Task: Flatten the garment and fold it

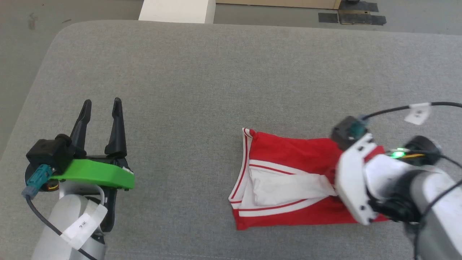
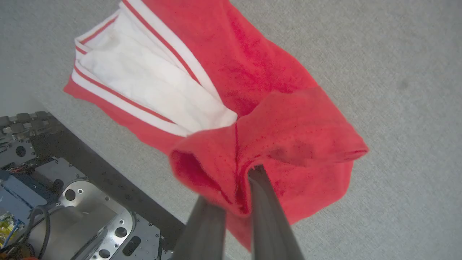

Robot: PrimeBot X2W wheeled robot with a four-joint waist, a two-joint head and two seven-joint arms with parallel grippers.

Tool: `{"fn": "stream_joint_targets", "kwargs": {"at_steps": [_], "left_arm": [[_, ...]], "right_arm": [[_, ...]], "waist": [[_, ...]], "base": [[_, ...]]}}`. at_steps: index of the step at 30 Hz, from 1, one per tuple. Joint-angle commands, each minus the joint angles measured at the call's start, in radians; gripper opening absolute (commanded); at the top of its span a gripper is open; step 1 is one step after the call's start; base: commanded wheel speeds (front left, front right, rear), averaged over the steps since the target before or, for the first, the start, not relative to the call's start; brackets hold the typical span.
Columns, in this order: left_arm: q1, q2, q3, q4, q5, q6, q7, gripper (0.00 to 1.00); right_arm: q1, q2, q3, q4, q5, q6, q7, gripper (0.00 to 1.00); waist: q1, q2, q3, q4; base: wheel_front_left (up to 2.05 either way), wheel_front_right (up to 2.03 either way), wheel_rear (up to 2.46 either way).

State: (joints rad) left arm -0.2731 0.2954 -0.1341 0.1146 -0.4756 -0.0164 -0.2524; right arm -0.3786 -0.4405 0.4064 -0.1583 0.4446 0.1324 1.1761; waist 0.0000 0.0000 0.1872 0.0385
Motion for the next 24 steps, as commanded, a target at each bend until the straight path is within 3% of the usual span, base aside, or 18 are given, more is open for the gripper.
{"fn": "stream_joint_targets", "kwargs": {"at_steps": [1,13,15,21,22,23,24], "left_arm": [[0.011,0.005,0.003,-0.005,-0.008,0.008,-0.003,1.00],[0.006,0.004,0.011,-0.022,-0.011,0.011,-0.006,1.00],[0.000,-0.002,0.011,-0.025,-0.012,0.010,-0.007,1.00],[-0.008,-0.011,0.012,-0.019,-0.010,0.005,-0.008,1.00],[-0.008,-0.011,0.012,-0.017,-0.010,0.004,-0.008,1.00],[-0.008,-0.011,0.012,-0.015,-0.010,0.003,-0.008,1.00],[-0.007,-0.011,0.013,-0.013,-0.009,0.002,-0.008,1.00]], "right_arm": [[-0.029,0.024,0.021,0.027,0.015,-0.002,-0.027,0.00],[-0.178,0.186,0.211,0.318,0.001,-0.002,-0.243,0.00],[-0.207,0.230,0.251,0.429,-0.013,-0.002,-0.317,0.00],[-0.232,0.281,0.298,0.583,-0.012,-0.002,-0.403,0.00],[-0.235,0.290,0.298,0.598,-0.007,-0.002,-0.417,0.19],[-0.240,0.294,0.302,0.607,-0.003,-0.002,-0.426,0.78],[-0.245,0.298,0.307,0.616,0.002,-0.002,-0.436,1.00]], "waist": [[0.0000,0.0000,0.001,0.004],[0.0000,0.0000,0.043,0.034],[0.0000,0.0000,0.063,0.043],[0.0000,0.0000,0.077,0.050],[0.0000,0.0000,0.076,0.049],[0.0000,0.0000,0.075,0.048],[0.0000,0.0000,0.071,0.046]], "base": [[0.00,0.00,0.00],[0.00,0.00,0.00],[0.00,0.00,0.00],[0.00,0.00,0.00],[0.00,0.00,0.00],[0.00,0.00,0.00],[0.00,0.00,0.00]]}}
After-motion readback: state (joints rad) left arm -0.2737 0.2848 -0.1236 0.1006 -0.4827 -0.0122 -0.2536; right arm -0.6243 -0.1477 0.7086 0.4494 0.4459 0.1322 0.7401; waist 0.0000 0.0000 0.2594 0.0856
